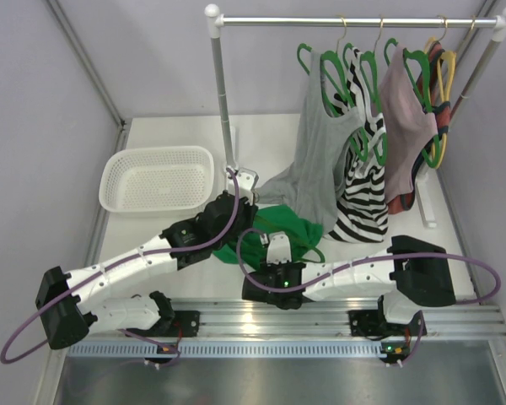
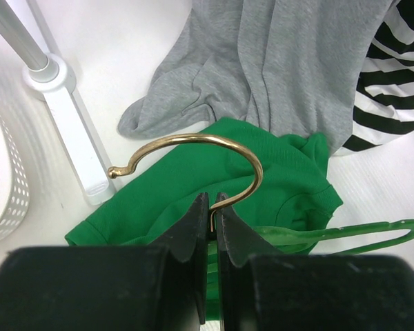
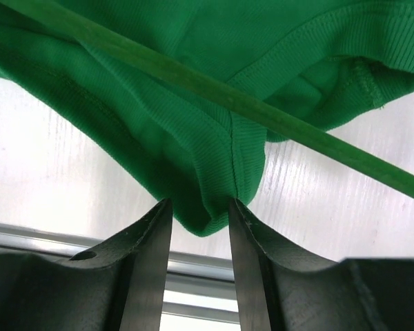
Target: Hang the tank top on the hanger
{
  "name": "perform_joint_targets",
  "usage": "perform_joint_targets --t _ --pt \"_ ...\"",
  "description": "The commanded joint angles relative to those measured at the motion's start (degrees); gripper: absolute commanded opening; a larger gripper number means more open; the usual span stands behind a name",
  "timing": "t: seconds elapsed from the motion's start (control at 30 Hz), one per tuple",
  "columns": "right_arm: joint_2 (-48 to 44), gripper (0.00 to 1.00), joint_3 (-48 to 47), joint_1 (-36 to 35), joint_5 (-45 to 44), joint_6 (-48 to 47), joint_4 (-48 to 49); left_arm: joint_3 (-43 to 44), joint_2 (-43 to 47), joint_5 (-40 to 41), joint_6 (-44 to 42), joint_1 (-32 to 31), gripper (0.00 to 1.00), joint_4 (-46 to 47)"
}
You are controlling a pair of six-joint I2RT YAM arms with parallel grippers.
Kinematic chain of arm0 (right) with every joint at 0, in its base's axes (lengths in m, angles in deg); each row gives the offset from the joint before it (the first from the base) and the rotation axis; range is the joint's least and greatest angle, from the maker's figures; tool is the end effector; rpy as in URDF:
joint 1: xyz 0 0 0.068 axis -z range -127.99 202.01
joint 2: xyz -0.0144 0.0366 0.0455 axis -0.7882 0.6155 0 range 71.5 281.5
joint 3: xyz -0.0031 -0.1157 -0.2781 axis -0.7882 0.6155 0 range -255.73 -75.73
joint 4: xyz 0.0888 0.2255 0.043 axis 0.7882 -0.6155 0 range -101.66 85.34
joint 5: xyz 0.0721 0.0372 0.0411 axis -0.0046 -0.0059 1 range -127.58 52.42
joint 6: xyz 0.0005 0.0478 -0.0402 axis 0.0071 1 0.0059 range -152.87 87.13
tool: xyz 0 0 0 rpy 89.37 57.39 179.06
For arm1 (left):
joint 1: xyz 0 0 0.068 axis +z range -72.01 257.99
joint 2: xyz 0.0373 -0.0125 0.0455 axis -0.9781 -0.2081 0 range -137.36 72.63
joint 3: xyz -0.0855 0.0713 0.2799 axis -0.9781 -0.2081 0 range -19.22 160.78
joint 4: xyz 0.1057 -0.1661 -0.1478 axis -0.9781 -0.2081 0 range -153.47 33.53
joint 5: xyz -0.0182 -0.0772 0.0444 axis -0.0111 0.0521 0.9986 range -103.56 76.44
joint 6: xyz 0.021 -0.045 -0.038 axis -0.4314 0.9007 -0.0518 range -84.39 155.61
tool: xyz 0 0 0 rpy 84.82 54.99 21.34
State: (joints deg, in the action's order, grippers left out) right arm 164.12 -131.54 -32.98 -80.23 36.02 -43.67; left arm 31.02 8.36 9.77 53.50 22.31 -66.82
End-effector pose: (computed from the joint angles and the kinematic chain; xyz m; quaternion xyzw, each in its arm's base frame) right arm 0.0565 0.2753 0.2119 -0.0850 0.9216 0.0304 0.3776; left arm 0.1488 -0.1845 0.3319 0.1630 0.8142 -0.1816 0.5268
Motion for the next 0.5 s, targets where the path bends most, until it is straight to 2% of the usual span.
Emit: perform_joint_targets --t 0.0,0.47 --pt "0.3 0.39 -2.6 -0.9 -3.0 1.0 -2.5 0.3 0.7 -0.2 0.1 -0.2 0.00 2.9" --pt "0.3 0.41 -0.6 -1.2 -3.1 2.4 -2.8 0.2 0.3 0.0 0.6 -0.2 0.00 3.0"
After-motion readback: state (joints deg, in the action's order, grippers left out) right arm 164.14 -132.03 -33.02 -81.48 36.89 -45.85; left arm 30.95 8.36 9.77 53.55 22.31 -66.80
